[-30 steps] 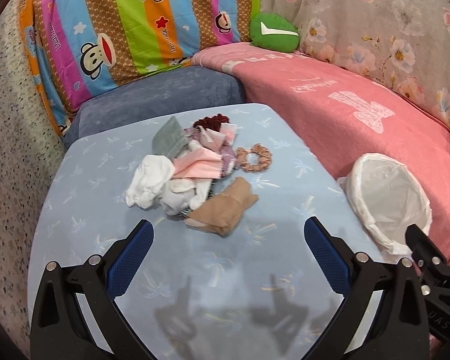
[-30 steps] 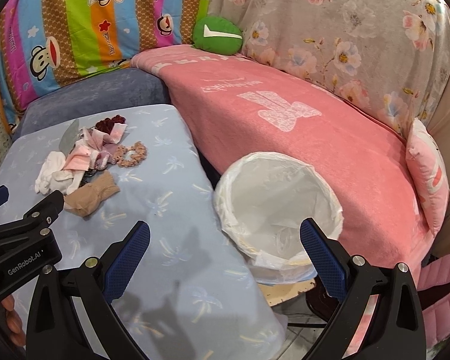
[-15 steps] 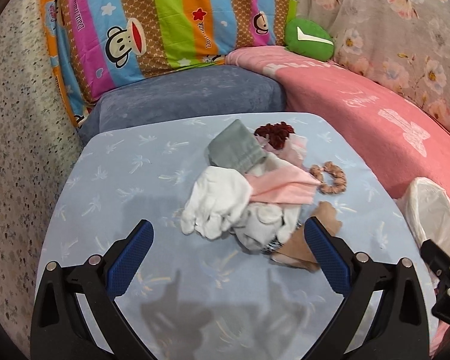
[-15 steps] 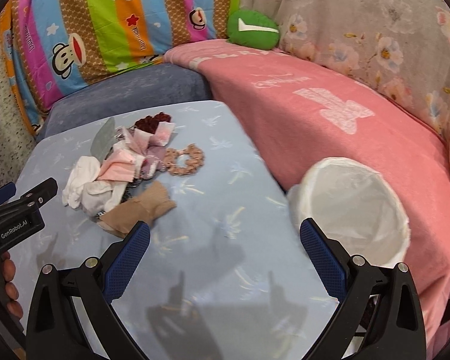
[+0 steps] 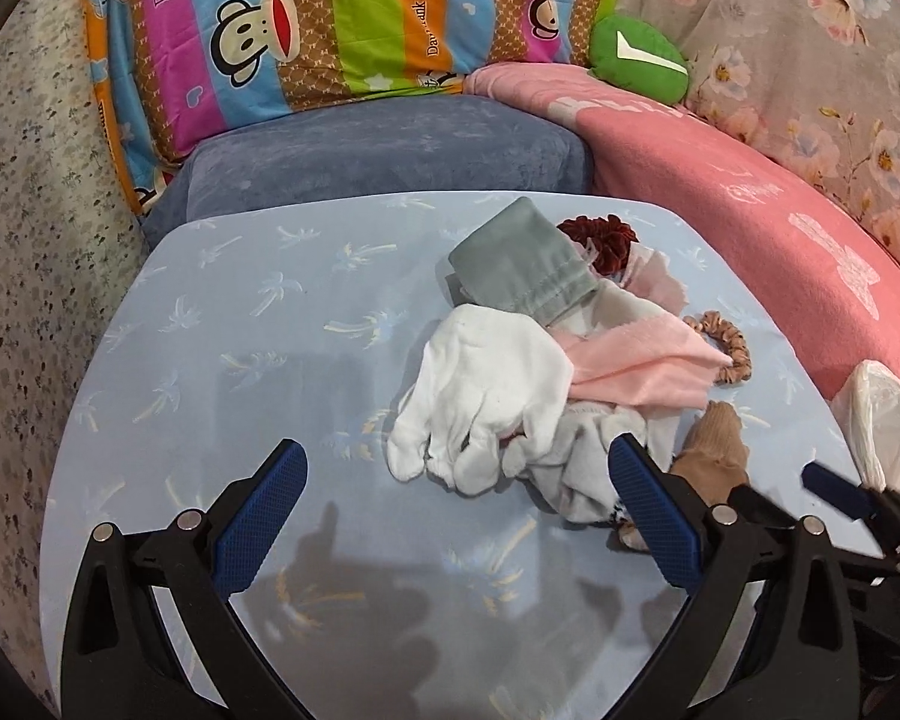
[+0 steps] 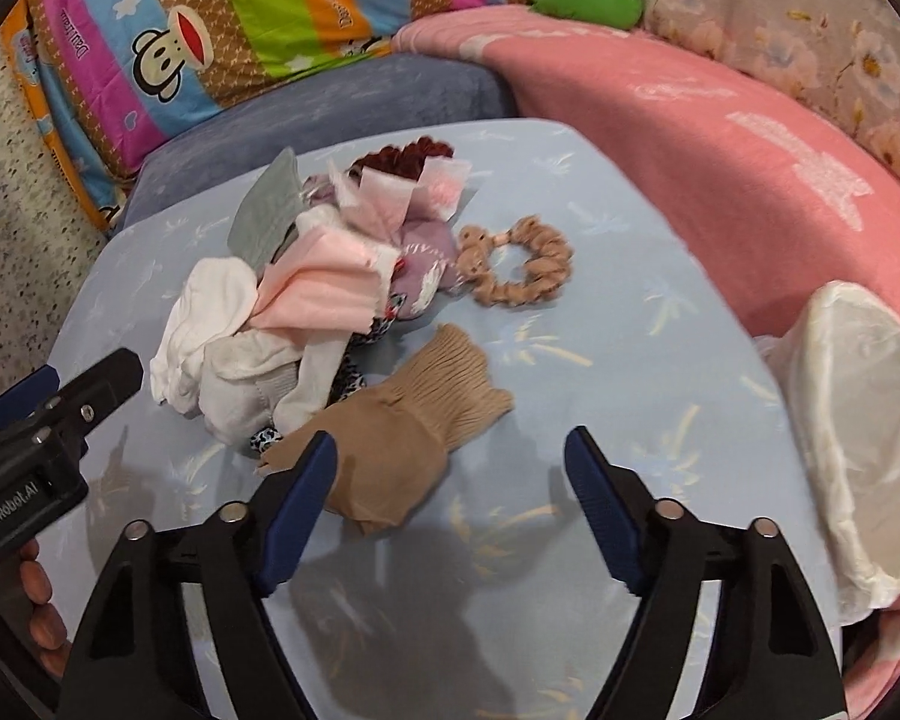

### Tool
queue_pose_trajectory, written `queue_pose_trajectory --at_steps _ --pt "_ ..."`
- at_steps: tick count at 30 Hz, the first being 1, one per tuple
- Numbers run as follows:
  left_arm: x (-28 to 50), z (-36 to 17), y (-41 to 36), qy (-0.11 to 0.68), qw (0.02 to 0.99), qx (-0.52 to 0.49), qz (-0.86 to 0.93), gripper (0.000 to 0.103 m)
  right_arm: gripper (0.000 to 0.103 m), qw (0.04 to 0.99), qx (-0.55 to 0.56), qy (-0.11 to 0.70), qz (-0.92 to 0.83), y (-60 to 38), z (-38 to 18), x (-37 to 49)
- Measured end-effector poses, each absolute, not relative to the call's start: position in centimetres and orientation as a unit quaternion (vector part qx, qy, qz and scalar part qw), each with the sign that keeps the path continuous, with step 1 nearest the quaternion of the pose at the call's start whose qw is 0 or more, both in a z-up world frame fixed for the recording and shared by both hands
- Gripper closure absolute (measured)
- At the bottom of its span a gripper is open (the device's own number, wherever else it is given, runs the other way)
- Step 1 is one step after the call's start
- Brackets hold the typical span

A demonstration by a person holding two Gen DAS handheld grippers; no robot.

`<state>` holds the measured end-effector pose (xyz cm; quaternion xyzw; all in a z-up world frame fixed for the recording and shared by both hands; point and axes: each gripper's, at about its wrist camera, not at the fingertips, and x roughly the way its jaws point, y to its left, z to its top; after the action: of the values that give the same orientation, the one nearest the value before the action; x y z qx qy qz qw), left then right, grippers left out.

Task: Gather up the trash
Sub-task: 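Grasp the white glove with the left gripper while the right grasps the beige stocking, then carry the white glove and beige stocking over the bin and open both grippers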

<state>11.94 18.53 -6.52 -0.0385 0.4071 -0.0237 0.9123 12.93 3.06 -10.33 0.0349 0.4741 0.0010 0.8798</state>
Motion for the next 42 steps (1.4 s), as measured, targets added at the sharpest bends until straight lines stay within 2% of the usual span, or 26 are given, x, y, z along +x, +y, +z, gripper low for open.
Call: queue_pose_trajectory --at_steps 1,4,6,9,12,17,18,20,22,33,42 --pt "12.4 -6.6 18.7 0.408 0.912 -0.041 -0.025 0.007 0.037 0.876 0.039 0.480 0.004 3.2 -10.8 13.2" --pt "13.6 -7.0 18.8 0.409 0.911 -0.041 -0.029 0.007 0.053 0.866 0.052 0.498 0.017 3.7 -12.3 13.7" --pt "14.6 -7.5 19.0 0.411 0.910 -0.043 -0.033 0.007 0.071 0.860 0.058 0.507 0.027 3.9 -13.0 13.9" --pt "15.9 -8.2 19.4 0.419 0.905 -0.059 -0.038 0.008 0.081 0.861 0.065 0.504 0.038 4.2 -13.5 13.8" --pt "16.7 -9.0 19.6 0.431 0.898 -0.071 -0.048 0.022 0.090 0.861 0.065 0.503 0.048 4.5 -13.5 13.8" --pt "17.1 -10.2 19.6 0.456 0.882 -0.090 -0.079 0.058 0.092 0.862 0.062 0.501 0.054 4.7 -13.1 13.4" --pt "17.1 -10.2 19.5 0.457 0.881 -0.092 -0.085 0.061 0.092 0.862 0.064 0.500 0.056 4.6 -12.9 13.4" --pt "16.9 -10.2 19.5 0.461 0.877 -0.097 -0.097 0.079 0.093 0.862 0.066 0.498 0.058 4.6 -12.7 13.2" --pt "16.6 -10.0 19.3 0.462 0.875 -0.098 -0.104 0.087 0.093 0.864 0.067 0.496 0.059 4.5 -12.4 13.1" --pt "14.2 -5.1 17.3 0.422 0.896 -0.081 -0.112 0.089 0.093 0.887 0.073 0.454 0.050 2.2 -8.1 11.1" --pt "11.8 -0.8 12.3 0.387 0.907 -0.061 -0.154 0.089 0.093 0.907 0.096 0.410 0.022 -2.1 -4.1 8.5"
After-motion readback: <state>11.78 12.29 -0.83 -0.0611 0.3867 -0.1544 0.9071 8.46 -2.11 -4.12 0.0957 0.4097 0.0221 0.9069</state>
